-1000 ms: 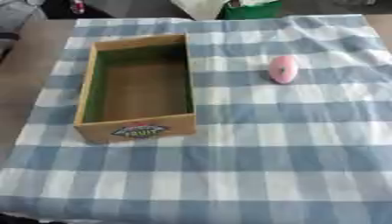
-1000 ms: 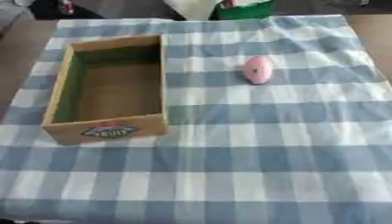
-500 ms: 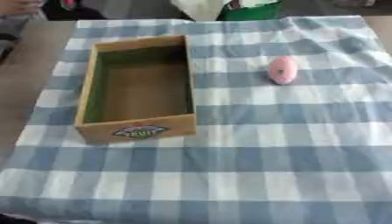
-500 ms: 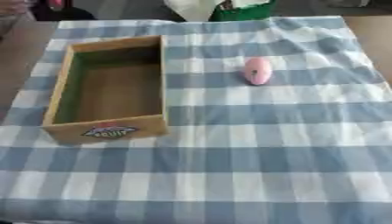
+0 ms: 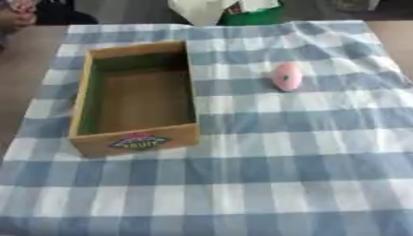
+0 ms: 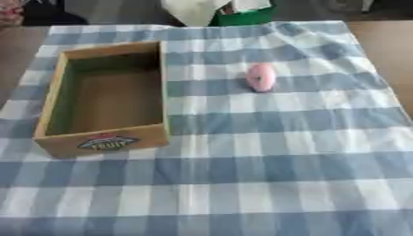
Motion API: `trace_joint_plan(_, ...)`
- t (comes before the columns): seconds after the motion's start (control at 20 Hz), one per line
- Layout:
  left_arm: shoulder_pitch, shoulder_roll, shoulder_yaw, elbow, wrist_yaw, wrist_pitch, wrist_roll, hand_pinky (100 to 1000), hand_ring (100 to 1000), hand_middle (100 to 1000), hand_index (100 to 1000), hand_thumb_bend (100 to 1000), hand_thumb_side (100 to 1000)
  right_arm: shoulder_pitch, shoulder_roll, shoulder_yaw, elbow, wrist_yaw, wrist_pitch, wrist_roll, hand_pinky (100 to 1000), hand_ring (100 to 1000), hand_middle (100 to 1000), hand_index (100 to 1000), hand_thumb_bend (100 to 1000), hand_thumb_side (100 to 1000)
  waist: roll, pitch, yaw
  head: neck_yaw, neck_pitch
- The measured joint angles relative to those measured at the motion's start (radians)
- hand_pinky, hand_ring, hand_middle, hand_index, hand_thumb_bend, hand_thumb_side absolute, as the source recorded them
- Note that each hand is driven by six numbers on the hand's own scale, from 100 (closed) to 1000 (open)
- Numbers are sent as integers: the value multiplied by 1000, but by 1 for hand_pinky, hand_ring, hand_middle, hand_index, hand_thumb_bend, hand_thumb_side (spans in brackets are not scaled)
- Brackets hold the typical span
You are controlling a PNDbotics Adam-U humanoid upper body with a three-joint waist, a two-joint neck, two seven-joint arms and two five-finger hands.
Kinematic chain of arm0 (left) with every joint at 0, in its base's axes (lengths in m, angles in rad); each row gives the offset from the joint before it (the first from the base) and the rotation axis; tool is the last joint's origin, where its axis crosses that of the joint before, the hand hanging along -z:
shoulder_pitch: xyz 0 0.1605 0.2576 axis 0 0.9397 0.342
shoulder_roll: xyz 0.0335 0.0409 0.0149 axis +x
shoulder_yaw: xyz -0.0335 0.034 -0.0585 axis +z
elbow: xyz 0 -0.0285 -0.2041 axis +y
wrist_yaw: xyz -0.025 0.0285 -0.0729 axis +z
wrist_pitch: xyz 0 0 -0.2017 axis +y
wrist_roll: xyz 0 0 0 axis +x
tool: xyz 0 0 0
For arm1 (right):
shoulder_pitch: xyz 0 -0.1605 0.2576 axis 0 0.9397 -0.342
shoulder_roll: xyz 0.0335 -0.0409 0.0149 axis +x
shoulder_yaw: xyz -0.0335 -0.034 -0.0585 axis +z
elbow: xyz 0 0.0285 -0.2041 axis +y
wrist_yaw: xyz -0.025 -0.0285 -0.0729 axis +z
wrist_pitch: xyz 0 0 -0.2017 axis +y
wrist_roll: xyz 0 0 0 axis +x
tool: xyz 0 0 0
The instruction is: Pick up objects on the table and place them in the box.
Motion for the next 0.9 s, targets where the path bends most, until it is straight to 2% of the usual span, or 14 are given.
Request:
trace_joint_plan(0.3, 1, 8, -4, 0, 0, 3, -6, 510, 412, 558, 841, 241, 593, -88, -138, 34, 14, 85, -39, 31, 850, 970, 833, 1000, 585, 1000, -1, -4, 1, -10, 0)
trace_joint_plan(0.55, 7, 8, -8, 0, 0, 4, -12, 510, 411, 558, 841, 241, 594, -192, -245, 92, 103, 154, -72, 76, 859, 987, 868, 1000, 624, 1000, 2, -10, 8, -16, 9)
trace_joint_plan(0.9, 13, 7, -21, 0, 3, 6, -26, 509, 411, 559, 841, 239, 594, -347, -403, 203, 261, 254, -127, 135, 859, 995, 887, 1000, 671, 1000, 14, -11, 31, -30, 8)
